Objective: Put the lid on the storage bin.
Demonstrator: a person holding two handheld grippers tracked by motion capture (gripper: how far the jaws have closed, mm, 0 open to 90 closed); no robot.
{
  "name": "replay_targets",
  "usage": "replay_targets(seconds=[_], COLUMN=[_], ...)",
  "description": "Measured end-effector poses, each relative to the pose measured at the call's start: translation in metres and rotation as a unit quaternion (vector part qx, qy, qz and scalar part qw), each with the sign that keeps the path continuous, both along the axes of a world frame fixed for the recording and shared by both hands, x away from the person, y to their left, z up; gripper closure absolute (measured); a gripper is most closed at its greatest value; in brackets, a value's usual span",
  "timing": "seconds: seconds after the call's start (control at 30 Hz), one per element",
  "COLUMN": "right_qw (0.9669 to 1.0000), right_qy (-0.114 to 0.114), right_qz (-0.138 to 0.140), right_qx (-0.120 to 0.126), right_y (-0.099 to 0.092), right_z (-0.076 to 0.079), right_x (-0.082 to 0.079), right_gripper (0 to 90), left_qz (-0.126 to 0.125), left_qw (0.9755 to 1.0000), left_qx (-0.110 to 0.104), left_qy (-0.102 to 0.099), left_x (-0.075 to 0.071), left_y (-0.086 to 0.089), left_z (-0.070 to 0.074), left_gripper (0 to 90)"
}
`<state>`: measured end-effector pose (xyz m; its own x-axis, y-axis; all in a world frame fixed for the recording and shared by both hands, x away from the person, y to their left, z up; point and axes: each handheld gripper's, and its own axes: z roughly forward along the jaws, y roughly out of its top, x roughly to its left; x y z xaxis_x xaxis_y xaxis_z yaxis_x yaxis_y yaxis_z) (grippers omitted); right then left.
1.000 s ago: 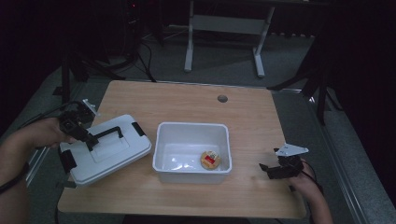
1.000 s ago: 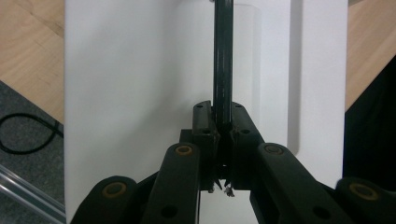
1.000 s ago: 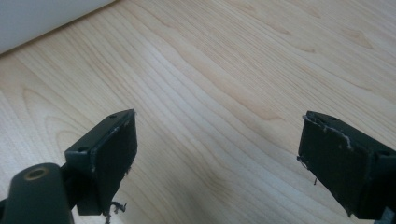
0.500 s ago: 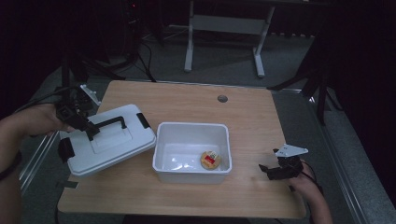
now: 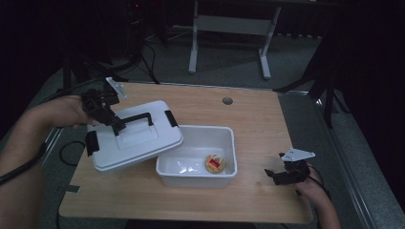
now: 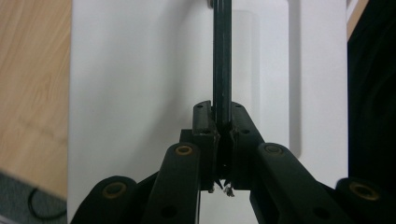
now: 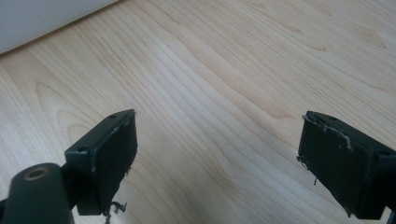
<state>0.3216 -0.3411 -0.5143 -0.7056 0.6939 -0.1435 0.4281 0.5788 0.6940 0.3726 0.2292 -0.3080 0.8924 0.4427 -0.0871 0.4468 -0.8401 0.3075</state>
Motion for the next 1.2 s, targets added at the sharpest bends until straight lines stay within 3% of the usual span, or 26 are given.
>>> replay_targets(seconds=[0.33,0.47,0.53,0.57,0.83,1.2], right_qw=[1.0000,1.0000,1.0000,1.0000,0.9999,0.9999], right_qy=[0.000,0.000,-0.001,-0.001,0.000,0.003], right_qz=[-0.003,-0.006,-0.007,-0.007,-0.005,0.008], right_qx=[0.002,0.006,0.007,0.007,0.010,0.009], right_y=[-0.004,-0.006,-0.006,-0.006,-0.006,0.000], right_z=[-0.001,0.000,0.000,0.000,0.000,-0.002], right_x=[-0.003,-0.004,-0.004,-0.004,-0.006,-0.007], right_gripper=[11.5,11.4,11.4,11.5,11.5,11.5], left_qz=[-0.074,-0.094,-0.094,-0.108,-0.149,-0.182], left_qw=[0.9972,0.9955,0.9955,0.9940,0.9886,0.9830], left_qx=[-0.013,-0.012,-0.012,-0.014,-0.022,-0.021], left_qy=[0.000,0.003,0.003,0.005,0.010,0.018], left_x=[0.011,0.015,0.015,0.017,0.023,0.031], left_y=[-0.059,-0.080,-0.080,-0.091,-0.125,-0.151], left_z=[-0.005,-0.008,-0.008,-0.009,-0.014,-0.032], left_gripper=[83.3,83.3,83.3,83.3,83.3,83.3])
